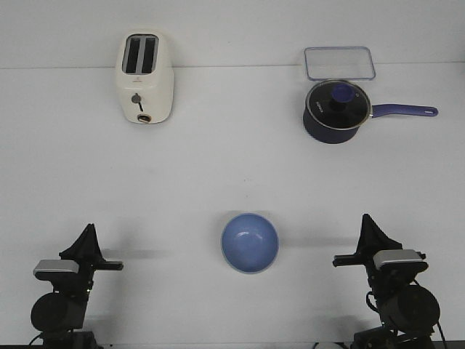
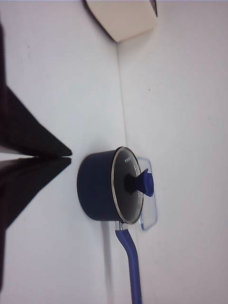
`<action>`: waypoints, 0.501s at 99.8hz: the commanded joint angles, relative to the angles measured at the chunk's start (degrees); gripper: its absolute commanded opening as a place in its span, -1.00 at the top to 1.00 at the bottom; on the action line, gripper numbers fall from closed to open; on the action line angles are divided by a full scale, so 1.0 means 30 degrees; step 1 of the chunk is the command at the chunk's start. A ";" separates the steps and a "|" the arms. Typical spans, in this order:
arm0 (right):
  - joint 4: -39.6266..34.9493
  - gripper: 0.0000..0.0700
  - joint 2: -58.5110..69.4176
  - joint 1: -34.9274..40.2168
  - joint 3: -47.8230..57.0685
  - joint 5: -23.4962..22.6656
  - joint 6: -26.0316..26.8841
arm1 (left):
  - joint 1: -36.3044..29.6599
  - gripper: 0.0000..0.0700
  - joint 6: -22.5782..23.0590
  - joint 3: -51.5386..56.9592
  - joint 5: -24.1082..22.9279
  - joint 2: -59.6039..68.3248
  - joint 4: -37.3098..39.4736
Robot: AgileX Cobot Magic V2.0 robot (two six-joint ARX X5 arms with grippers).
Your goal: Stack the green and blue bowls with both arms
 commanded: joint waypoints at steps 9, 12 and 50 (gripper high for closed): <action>0.0918 1.00 -0.0867 -0.0962 -0.1202 -0.0488 -0.4422 | 0.0036 0.96 0.0095 -0.0386 0.0073 -0.0022 0.0284; 0.1042 1.00 -0.1188 -0.1297 -0.1574 -0.0823 -0.5122 | 0.0036 0.96 0.0095 -0.0386 0.0073 -0.0022 0.0284; 0.1843 1.00 -0.2922 -0.2987 -0.5646 -0.2106 -0.9245 | 0.0036 0.96 0.0087 -0.0386 0.0073 -0.0022 0.0262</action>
